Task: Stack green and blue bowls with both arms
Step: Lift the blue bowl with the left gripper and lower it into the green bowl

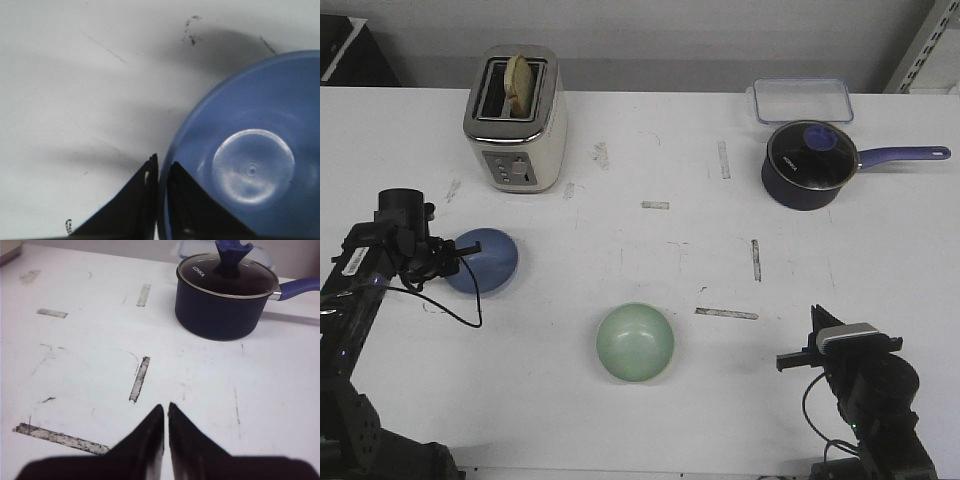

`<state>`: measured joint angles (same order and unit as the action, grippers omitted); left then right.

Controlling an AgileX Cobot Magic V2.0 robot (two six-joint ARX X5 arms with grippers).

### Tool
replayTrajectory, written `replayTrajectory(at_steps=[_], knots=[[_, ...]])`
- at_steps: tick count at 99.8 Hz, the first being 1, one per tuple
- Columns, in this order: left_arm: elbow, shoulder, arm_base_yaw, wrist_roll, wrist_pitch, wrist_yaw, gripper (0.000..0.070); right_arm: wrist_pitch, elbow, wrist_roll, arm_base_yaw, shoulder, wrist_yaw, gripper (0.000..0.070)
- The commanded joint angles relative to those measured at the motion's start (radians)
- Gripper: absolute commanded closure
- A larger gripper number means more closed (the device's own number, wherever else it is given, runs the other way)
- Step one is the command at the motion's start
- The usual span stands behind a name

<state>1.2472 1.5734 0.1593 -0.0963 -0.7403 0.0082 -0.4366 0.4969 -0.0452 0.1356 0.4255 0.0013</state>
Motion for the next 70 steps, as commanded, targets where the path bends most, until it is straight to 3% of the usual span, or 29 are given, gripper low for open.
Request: replayTrajectory(at_steps=[1, 27, 49, 70], knots=[[0.050, -0.025, -0.002, -0.009, -0.001, 0.037, 0.0700, 0.009, 0.007, -0.004, 0.000, 0.003, -0.001, 0.0694], [0.155, -0.178, -0.086, -0.048, -0.008, 0.240, 0.0700, 0.009, 0.007, -0.004, 0.000, 0.003, -0.001, 0.0694], [0.156, -0.303, -0.318, -0.038, -0.116, 0.255, 0.0700, 0.009, 0.007, -0.004, 0.000, 0.003, -0.001, 0.0694], [0.156, -0.287, -0.599, -0.037, -0.205, 0.253, 0.0700, 0.009, 0.007, -0.004, 0.000, 0.003, -0.001, 0.0694]])
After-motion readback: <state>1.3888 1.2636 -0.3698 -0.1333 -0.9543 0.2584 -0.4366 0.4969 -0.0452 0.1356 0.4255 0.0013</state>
